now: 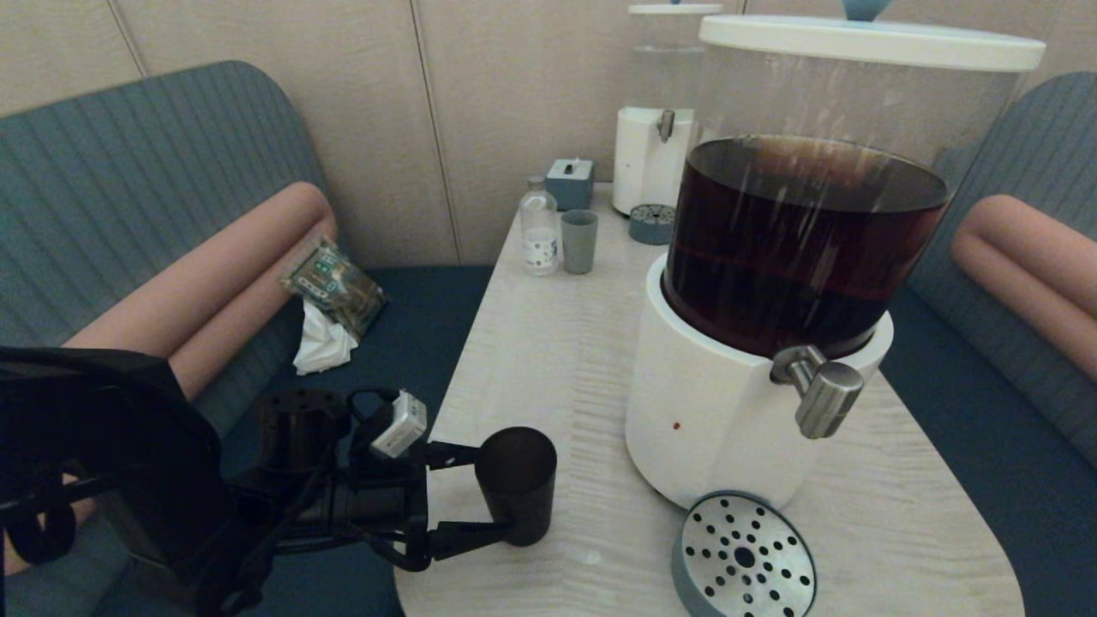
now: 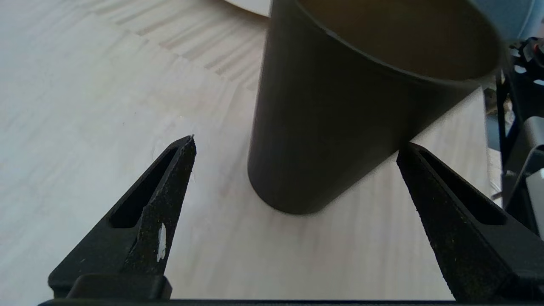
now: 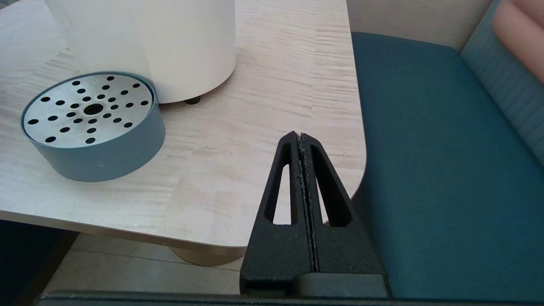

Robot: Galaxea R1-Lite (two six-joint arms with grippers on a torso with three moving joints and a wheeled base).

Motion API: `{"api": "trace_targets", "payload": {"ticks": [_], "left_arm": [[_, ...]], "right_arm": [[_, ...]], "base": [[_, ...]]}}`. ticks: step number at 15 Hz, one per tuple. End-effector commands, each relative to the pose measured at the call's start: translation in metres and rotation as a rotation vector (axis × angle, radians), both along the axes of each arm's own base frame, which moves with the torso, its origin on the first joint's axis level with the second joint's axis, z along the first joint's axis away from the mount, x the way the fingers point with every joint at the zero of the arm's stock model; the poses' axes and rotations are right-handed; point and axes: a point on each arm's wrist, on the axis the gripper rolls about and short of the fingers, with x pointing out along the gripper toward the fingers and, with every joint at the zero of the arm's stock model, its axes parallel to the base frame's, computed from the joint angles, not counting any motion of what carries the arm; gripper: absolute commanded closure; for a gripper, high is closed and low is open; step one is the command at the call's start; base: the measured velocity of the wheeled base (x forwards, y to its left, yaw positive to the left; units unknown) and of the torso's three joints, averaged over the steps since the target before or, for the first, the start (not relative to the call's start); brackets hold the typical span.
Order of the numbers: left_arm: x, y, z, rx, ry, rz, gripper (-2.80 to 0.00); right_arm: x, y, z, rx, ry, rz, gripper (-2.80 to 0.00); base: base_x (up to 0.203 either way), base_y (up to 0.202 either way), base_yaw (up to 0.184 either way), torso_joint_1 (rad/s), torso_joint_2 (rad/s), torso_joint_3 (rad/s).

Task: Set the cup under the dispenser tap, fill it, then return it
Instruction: Pick up the cup

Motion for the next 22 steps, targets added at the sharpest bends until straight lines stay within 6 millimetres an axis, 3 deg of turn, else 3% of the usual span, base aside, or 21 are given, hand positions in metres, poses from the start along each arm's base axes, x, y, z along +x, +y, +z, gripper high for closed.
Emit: {"api": "trace_targets", "payload": {"ticks": [1,10,21,22], "left_arm": [[0.006,-0.007,-0.003,-0.005,-0.012,-0.023,-2.8],[0.026,-0.035,-0.012,-0.002,-0.046,-0.055,-2.8],[0.026,-0.035,-0.009,-0.001,-0.07,-0.039,-2.8],[0.027,-0.035,-0.007,-0.004,-0.082,-0.037,0.0]], "right_arm": [[0.0,0.0,-0.002,0.002,0.004,0.001,0.0],[0.0,0.0,-0.002,0.002,0.004,0.0,0.0],[0.0,0.0,-0.002,-0.001,0.004,0.001,0.0],[0.0,0.0,-0.002,0.0,0.004,0.0,0.0]], "base": [[0.0,0.0,0.0,0.0,0.0,0.0],[0.0,0.0,0.0,0.0,0.0,0.0],[0.0,0.0,0.0,0.0,0.0,0.0],[0.0,0.0,0.0,0.0,0.0,0.0]]}}
